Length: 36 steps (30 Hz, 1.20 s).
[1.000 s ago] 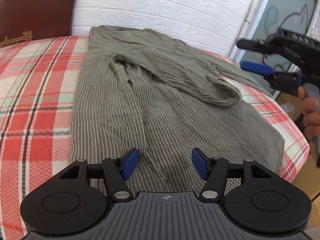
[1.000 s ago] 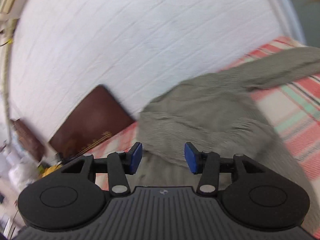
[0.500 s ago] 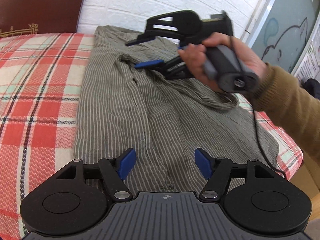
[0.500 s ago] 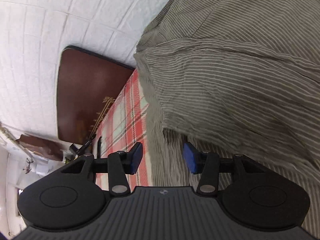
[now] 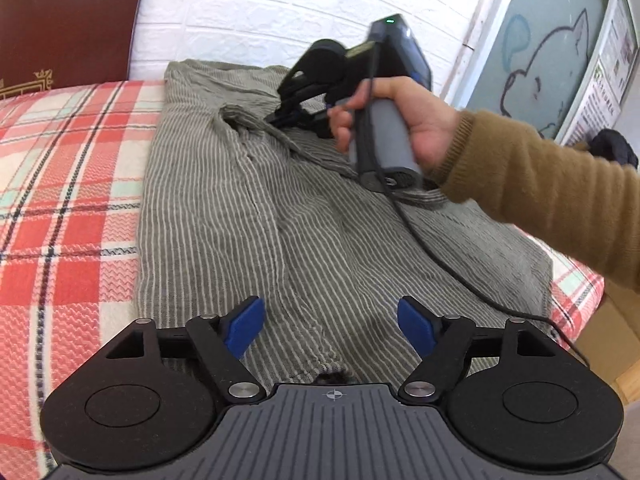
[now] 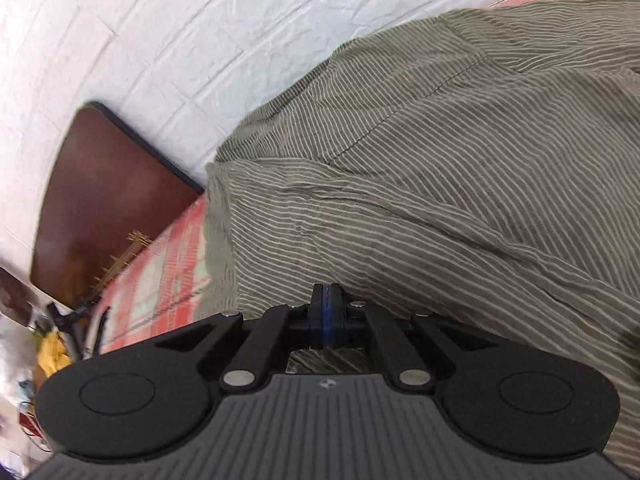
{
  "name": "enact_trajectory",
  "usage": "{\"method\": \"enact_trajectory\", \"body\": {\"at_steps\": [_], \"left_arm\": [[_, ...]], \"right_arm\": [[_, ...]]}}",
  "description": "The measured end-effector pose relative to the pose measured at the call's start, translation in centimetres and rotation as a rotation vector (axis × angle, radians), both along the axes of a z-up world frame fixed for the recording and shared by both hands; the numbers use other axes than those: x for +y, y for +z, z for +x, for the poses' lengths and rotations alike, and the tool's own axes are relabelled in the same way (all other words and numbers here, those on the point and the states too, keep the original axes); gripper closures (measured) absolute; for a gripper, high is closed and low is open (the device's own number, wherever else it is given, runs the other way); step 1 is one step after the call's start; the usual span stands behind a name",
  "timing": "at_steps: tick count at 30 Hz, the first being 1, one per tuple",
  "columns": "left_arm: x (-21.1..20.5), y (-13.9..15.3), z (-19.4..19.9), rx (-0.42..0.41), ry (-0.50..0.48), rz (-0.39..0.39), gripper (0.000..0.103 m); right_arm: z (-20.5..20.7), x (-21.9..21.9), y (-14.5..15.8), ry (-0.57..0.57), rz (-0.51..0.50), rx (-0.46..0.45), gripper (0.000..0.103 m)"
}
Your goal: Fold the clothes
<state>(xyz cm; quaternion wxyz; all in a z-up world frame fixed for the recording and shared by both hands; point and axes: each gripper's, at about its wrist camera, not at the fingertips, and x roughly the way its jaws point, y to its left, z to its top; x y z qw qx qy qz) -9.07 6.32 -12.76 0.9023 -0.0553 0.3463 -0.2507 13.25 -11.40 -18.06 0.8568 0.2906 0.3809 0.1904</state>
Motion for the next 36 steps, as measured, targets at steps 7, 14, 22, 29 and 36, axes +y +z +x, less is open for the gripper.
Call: {"method": "enact_trajectory", "body": {"at_steps": [7, 14, 22, 29, 36], "left_arm": [[4.4, 1.3, 0.6, 0.004, 0.268, -0.025, 0.018], [6.1, -0.1, 2.0, 0.109, 0.324, -0.132, 0.020], [5.4, -0.3, 1.6, 0.133, 0.255, -0.075, 0.100], [6.0, -0.5, 0.4, 0.125, 0.243, -0.061, 0.062], [6.8, -0.4, -0.4, 0.133, 0.215, -0.079, 0.041]], "right_arm": [[-1.0, 0.4, 0.8, 0.069, -0.154, -0.096, 0.058], [-1.6, 2.4, 1.0, 0.175, -0.402, -0.168, 0.059], [-2.1, 4.4, 1.2, 0.294, -0.657, -0.233, 0.099], [-1.2, 3.2, 1.1, 0.371, -0.594, -0.137, 0.074], [1.5, 0.9, 6.9, 0.316, -0.387, -0.156, 0.058]]}}
